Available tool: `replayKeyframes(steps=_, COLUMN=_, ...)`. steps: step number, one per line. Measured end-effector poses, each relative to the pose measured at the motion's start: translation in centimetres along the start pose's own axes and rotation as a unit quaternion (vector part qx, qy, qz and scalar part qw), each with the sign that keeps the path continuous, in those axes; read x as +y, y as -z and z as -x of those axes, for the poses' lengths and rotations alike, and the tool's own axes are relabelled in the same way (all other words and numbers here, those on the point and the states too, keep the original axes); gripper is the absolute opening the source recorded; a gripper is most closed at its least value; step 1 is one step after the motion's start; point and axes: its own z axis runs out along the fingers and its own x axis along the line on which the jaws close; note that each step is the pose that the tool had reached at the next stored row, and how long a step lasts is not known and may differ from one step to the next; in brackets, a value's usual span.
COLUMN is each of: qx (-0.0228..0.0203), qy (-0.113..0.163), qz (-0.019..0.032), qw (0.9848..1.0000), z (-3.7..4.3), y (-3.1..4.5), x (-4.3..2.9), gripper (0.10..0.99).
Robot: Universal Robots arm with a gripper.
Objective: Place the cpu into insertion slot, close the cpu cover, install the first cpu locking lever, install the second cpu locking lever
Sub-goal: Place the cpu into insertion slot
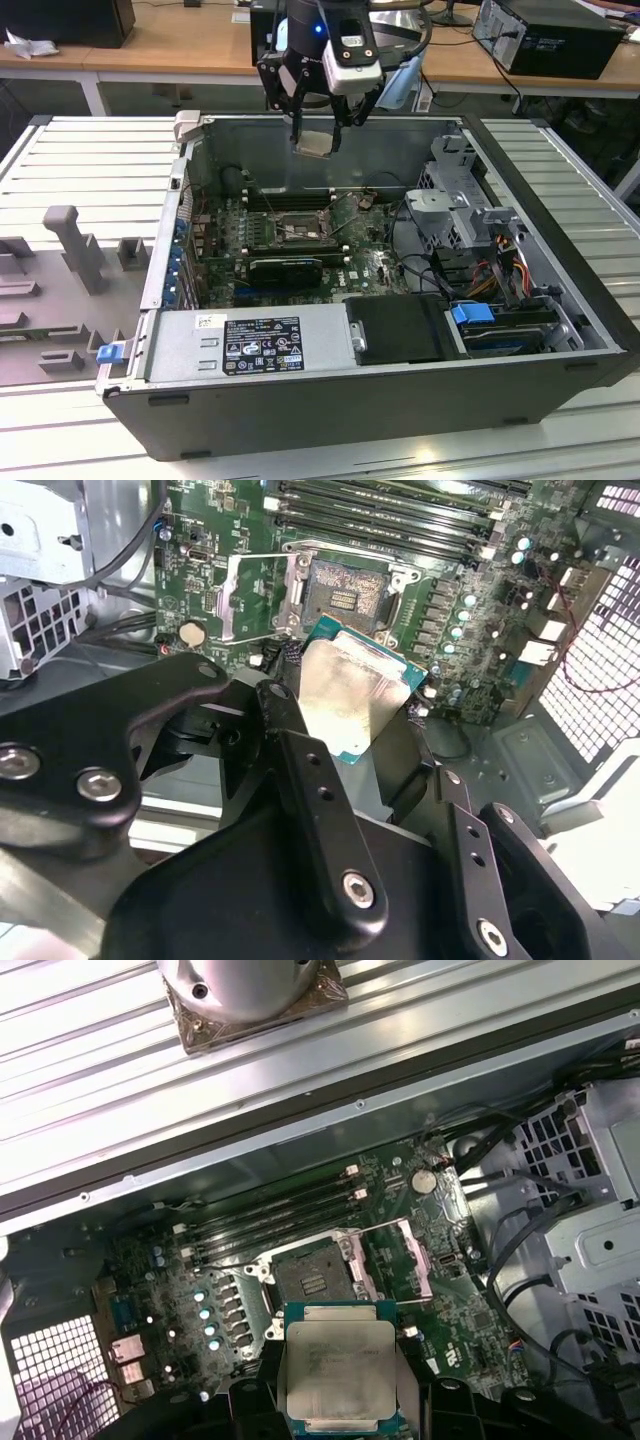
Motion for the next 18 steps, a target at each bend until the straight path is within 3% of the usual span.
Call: replayKeyframes(steps=18, qx=-0.0027, qy=-0.03, qz=0.0006, qw=0.9995, z=0.0, y=0.0, x=0.0, gripper=0.529)
